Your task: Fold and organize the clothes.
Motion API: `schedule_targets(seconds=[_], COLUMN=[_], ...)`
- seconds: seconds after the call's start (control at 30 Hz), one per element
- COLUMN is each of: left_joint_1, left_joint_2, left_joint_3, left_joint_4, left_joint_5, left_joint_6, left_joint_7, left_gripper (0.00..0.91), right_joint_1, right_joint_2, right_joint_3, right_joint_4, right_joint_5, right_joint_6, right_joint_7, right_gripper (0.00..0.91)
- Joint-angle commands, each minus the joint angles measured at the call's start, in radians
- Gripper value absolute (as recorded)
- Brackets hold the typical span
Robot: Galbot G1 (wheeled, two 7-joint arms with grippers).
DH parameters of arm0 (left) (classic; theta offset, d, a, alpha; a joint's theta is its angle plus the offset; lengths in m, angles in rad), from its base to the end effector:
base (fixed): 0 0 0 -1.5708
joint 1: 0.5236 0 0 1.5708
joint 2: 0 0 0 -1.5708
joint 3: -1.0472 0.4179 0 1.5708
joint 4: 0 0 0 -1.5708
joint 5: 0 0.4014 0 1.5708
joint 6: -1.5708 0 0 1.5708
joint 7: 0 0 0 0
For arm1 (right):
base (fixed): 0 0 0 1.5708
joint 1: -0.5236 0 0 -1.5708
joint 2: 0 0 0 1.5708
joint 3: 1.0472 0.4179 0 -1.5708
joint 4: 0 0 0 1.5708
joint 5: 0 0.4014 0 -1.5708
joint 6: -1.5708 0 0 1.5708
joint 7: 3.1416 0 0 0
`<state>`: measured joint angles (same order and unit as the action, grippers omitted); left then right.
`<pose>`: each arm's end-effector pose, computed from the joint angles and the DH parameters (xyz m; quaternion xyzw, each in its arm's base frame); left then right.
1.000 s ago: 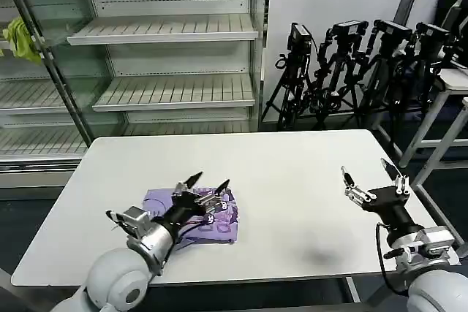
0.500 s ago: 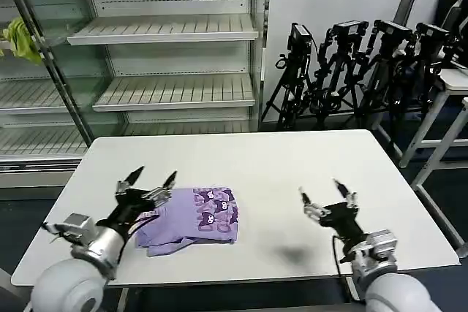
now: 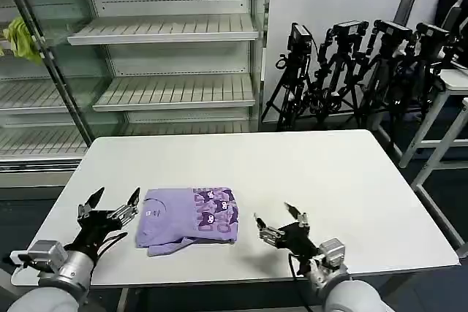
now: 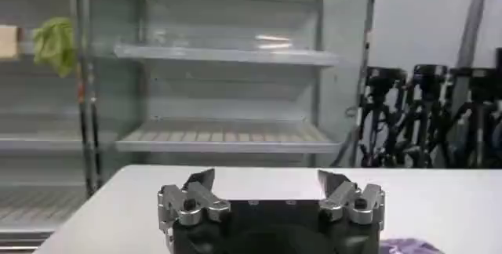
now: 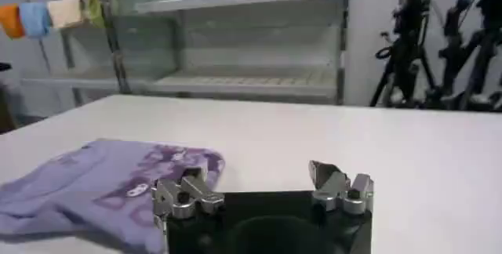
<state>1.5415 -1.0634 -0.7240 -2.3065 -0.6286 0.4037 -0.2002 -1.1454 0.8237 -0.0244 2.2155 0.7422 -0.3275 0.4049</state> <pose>0.2088 0.1239 -0.2273 -0.0133 -0.9959 0.0167 0.0884 0.2487 0.0026 -0.2689 0.2125 -0.9658 -0.0080 0.1484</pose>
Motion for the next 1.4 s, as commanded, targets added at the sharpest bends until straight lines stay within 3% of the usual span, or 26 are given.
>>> schedule_targets(seconds=[0.03,0.5,0.77,0.83,0.87,1.03,1.17,1.3,1.37,1.4], left_joint_1=[0.071,0.084,0.09,0.093,0.094,0.096,0.094,0.095,0.096,0.096], left_joint_2=[-0.069,-0.086,-0.084,-0.085,-0.086,-0.093,-0.094,-0.093,-0.092,-0.092], left_joint_3=[-0.058,-0.059,-0.065,-0.066,-0.066,-0.065,-0.064,-0.069,-0.071,-0.071], left_joint_4=[-0.006,-0.006,-0.006,-0.006,-0.006,-0.008,-0.009,-0.01,-0.01,-0.009], left_joint_5=[0.062,0.075,0.075,0.076,0.077,0.077,0.077,0.075,0.076,0.076], left_joint_6=[-0.005,-0.015,-0.02,-0.023,-0.025,-0.03,-0.03,-0.032,-0.033,-0.033], left_joint_7=[0.007,0.014,0.018,0.019,0.019,0.02,0.02,0.021,0.022,0.022], left_gripper=[0.907,0.907,0.907,0.907,0.907,0.897,0.887,0.887,0.887,0.887], right_joint_1=[0.159,0.21,0.207,0.205,0.204,0.19,0.171,0.148,0.139,0.132], right_joint_2=[0.077,0.287,0.338,0.345,0.347,0.354,0.361,0.368,0.369,0.368], right_joint_3=[-0.169,-0.192,-0.203,-0.202,-0.201,-0.191,-0.179,-0.164,-0.159,-0.156], right_joint_4=[-0.096,-0.281,-0.32,-0.325,-0.326,-0.328,-0.331,-0.33,-0.329,-0.326], right_joint_5=[0.061,0.077,0.077,0.077,0.078,0.079,0.079,0.078,0.075,0.075], right_joint_6=[-0.005,0.001,0.001,0.002,0.001,0.003,0.004,0.006,0.009,0.01], right_joint_7=[0.02,0.021,0.021,0.021,0.02,0.017,0.014,0.01,0.008,0.007], right_gripper=[0.907,0.887,0.887,0.776,0.665,0.484,0.232,0.131,0.0,0.0])
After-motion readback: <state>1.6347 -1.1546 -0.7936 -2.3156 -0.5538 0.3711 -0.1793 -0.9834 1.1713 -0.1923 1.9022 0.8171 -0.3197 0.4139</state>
